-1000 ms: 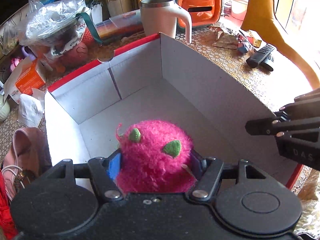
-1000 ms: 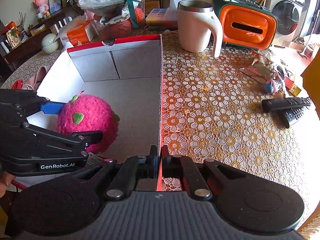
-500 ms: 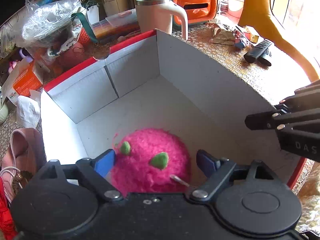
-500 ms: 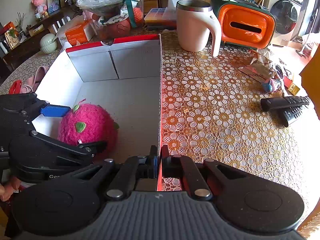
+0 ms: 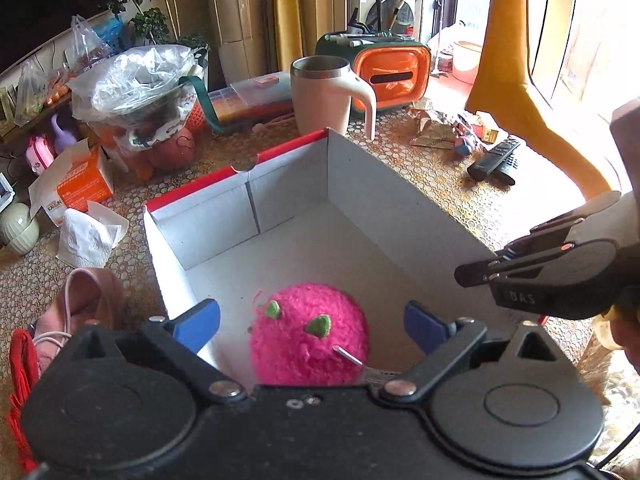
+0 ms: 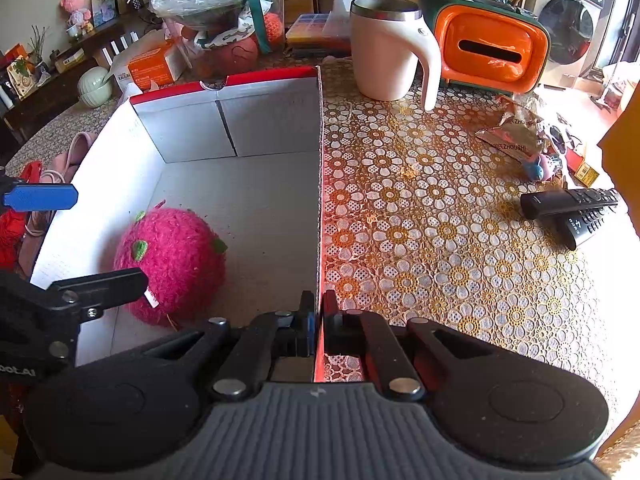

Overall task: Organize objects
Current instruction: 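Open the left gripper to release the ball inside the box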

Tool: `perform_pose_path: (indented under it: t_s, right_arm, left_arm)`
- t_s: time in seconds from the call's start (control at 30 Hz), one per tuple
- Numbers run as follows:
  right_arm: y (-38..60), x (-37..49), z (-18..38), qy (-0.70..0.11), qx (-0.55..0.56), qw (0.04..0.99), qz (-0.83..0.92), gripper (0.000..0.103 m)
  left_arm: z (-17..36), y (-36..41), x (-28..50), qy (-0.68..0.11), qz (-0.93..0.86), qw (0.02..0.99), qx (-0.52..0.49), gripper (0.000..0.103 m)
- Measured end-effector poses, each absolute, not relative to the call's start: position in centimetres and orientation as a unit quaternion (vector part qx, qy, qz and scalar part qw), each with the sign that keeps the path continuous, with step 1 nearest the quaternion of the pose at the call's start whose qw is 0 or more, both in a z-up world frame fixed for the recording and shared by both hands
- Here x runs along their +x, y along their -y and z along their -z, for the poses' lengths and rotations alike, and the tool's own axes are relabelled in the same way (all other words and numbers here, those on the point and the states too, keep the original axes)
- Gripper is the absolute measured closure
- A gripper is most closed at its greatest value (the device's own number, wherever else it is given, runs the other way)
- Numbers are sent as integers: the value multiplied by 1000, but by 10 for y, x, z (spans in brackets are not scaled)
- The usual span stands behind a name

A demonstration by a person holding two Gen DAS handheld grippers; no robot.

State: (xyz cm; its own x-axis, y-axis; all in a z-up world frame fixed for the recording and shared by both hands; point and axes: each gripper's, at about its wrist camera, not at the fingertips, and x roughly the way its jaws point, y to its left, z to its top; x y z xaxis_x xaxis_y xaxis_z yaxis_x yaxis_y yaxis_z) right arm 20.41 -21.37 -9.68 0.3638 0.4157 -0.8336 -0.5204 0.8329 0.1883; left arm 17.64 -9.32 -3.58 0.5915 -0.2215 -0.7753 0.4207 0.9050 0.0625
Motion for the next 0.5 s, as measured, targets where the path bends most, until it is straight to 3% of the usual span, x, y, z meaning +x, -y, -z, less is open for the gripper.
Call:
perform_pose_path:
  t_s: [0.5]
  right_arm:
    - [213, 203, 96, -488, -60, 823, -285, 100]
  left_arm:
    - [21, -15, 159, -407, 94, 905, 87, 1]
